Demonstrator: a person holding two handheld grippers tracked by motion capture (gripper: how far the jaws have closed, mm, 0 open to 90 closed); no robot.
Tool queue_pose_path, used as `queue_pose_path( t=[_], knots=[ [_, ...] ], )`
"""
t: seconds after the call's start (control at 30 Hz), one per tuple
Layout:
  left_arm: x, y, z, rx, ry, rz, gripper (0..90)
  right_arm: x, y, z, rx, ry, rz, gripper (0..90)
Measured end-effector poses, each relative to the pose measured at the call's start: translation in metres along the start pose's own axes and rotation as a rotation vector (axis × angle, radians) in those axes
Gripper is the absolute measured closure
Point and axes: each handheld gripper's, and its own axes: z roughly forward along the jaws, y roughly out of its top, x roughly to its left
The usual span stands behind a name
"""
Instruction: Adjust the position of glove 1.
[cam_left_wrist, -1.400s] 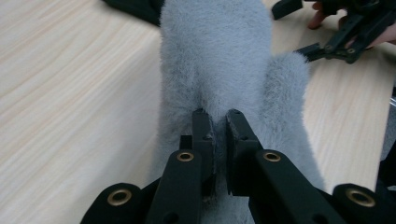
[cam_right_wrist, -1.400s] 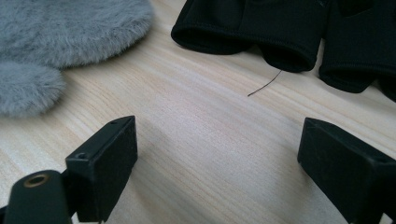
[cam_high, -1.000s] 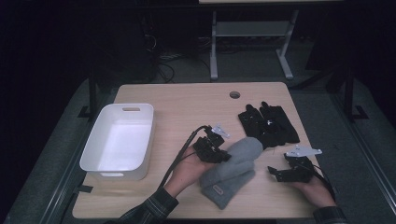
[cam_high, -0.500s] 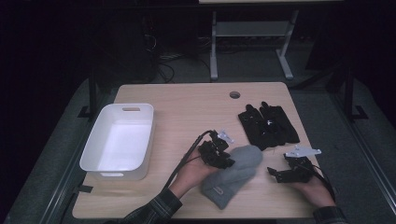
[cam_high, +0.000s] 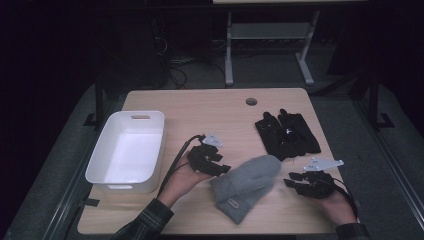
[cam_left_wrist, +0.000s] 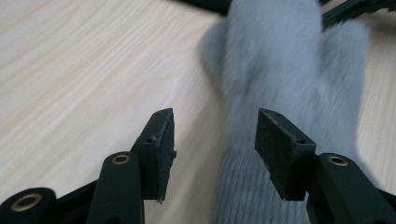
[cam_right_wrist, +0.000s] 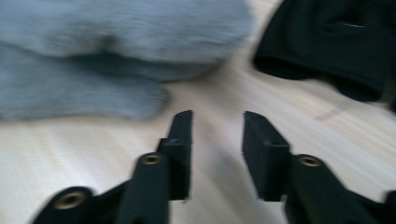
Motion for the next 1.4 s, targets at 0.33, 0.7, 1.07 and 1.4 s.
queue_pose_path(
  t=[0.33,0.7,1.07,1.4],
  knots=[
    [0.007,-0.032,-0.006,-0.015,-0.025,-0.038,40.2,0.042,0.002,0.004,0.019,0.173,-0.074,90.0],
    [0.015,-0.038,-0.001,-0.051,-0.096,-0.053,34.6,0.101,0.013,0.030,0.083,0.354,-0.241,89.9],
    [0.013,-0.039,0.017,-0.021,-0.191,-0.036,32.9,0.103,0.016,0.041,0.102,0.356,-0.257,90.0],
    [0.013,-0.044,0.027,-0.006,-0.274,-0.048,58.6,0.103,0.017,0.043,0.108,0.352,-0.259,90.0]
  ],
)
